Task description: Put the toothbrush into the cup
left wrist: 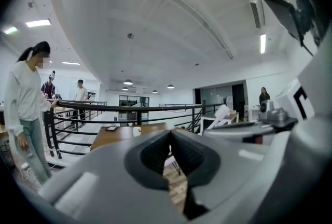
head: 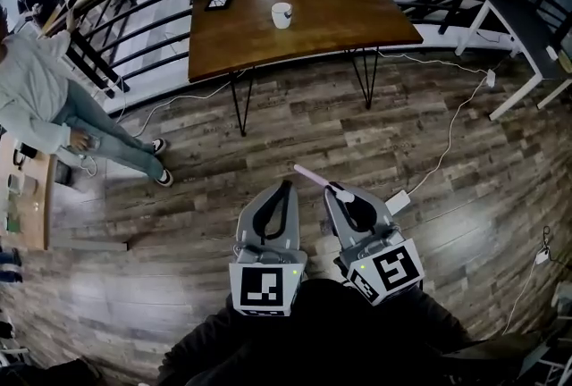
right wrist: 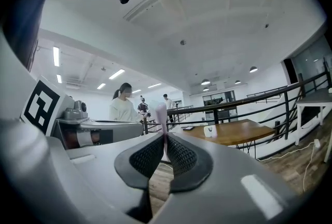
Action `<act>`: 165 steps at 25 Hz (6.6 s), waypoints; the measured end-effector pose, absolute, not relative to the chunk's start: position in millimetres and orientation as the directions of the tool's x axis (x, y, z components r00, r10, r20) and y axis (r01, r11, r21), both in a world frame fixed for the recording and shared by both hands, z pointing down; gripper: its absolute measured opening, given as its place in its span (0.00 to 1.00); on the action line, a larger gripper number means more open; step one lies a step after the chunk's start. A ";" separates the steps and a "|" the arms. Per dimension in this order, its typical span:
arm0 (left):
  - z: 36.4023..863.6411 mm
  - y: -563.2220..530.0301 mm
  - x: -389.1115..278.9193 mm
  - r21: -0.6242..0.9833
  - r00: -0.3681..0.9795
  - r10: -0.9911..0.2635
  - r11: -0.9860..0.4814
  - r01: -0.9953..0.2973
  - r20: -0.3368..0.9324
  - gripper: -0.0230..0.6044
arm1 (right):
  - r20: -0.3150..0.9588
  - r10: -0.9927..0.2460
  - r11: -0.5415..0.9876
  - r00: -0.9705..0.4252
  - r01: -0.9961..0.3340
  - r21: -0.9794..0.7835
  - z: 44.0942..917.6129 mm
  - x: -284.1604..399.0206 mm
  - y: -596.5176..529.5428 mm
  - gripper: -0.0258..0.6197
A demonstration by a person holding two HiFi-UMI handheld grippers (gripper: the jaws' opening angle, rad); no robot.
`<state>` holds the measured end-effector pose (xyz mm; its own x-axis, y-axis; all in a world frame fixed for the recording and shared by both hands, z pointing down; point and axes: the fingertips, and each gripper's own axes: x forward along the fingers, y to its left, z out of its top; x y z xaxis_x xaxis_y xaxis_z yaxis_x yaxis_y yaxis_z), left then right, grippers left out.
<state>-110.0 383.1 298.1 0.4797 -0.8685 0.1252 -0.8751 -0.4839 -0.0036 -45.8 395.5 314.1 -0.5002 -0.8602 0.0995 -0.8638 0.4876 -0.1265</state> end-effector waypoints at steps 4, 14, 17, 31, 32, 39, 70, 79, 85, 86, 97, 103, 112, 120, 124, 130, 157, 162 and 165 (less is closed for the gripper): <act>296.3 364.2 -125.8 0.007 0.492 -0.863 -0.495 -0.869 0.116 0.05 | 0.087 -0.881 0.456 -0.466 -0.883 -0.114 308.2 -54.7 378.3 0.07; 310.1 323.1 -100.0 0.010 0.560 -0.817 -0.565 -0.825 0.137 0.05 | 0.095 -0.905 0.403 -0.414 -0.908 -0.115 317.8 -38.0 342.0 0.07; 308.8 309.0 -95.8 0.006 0.559 -0.818 -0.563 -0.826 0.140 0.05 | 0.096 -0.906 0.400 -0.413 -0.907 -0.130 319.7 -32.8 325.8 0.07; 306.9 232.6 -60.3 -0.045 0.538 -0.826 -0.551 -0.833 0.168 0.05 | 0.047 -0.893 0.436 -0.447 -0.887 -0.151 308.2 2.1 244.8 0.07; 305.6 225.7 -57.3 -0.048 0.531 -0.831 -0.545 -0.837 0.167 0.05 | 0.041 -0.891 0.442 -0.452 -0.885 -0.149 305.3 6.4 238.3 0.07; 291.7 186.1 -32.3 -0.083 0.483 -0.866 -0.495 -0.865 0.132 0.05 | -0.008 -0.867 0.495 -0.498 -0.859 -0.133 290.4 34.9 198.6 0.07; 321.6 21.0 -39.3 0.024 0.458 -0.865 -0.463 -0.886 0.204 0.05 | 0.098 -0.854 0.491 -0.512 -0.853 -0.177 327.2 27.6 40.3 0.07; 297.9 -52.1 -85.5 0.049 0.457 -0.882 -0.455 -0.889 0.116 0.05 | 0.083 -0.858 0.499 -0.507 -0.861 -0.097 300.7 -12.7 -35.1 0.07; 291.5 -80.5 -94.1 0.061 0.483 -0.871 -0.479 -0.875 0.089 0.05 | 0.087 -0.864 0.491 -0.496 -0.868 -0.070 294.4 -26.4 -61.4 0.07; 291.6 -83.6 -95.6 0.066 0.483 -0.871 -0.479 -0.875 0.086 0.05 | 0.089 -0.865 0.489 -0.493 -0.870 -0.067 294.0 -27.3 -64.9 0.07; 315.0 -132.5 -86.0 0.065 0.476 -0.865 -0.472 -0.879 0.157 0.05 | 0.120 -0.852 0.497 -0.510 -0.859 -0.123 314.7 -23.8 -115.8 0.07; 331.0 -168.4 -73.3 0.066 0.461 -0.859 -0.458 -0.886 0.223 0.05 | 0.145 -0.837 0.504 -0.527 -0.847 -0.168 329.4 -10.8 -153.6 0.07; 337.8 -233.6 -47.3 0.021 0.431 -0.862 -0.442 -0.897 0.268 0.05 | 0.121 -0.811 0.537 -0.572 -0.811 -0.230 336.0 7.6 -225.1 0.07; 304.4 -277.1 -40.0 -0.053 0.349 -0.916 -0.365 -0.929 0.196 0.05 | 0.028 -0.759 0.633 -0.650 -0.748 -0.200 305.1 12.9 -273.8 0.07; 302.8 -290.4 -46.0 -0.046 0.292 -0.939 -0.305 -0.951 0.180 0.05 | 0.006 -0.720 0.682 -0.694 -0.710 -0.174 300.2 7.8 -292.5 0.07; 296.5 -313.4 -68.4 -0.033 0.252 -0.955 -0.260 -0.965 0.159 0.05 | 0.025 -0.696 0.708 -0.717 -0.692 -0.142 296.9 -9.6 -313.2 0.07; 370.8 -315.7 -59.7 0.108 0.361 -0.872 -0.345 -0.932 0.330 0.05 | 0.266 -0.710 0.601 -0.652 -0.758 -0.252 381.2 -7.7 -305.7 0.08; 386.7 -319.6 -67.0 0.128 0.356 -0.858 -0.333 -0.934 0.371 0.05 | 0.315 -0.689 0.597 -0.652 -0.758 -0.264 400.0 -13.7 -308.4 0.08; 397.5 -325.7 -71.0 0.141 0.357 -0.849 -0.328 -0.934 0.390 0.05 | 0.343 -0.674 0.596 -0.654 -0.756 -0.269 412.7 -18.7 -313.1 0.08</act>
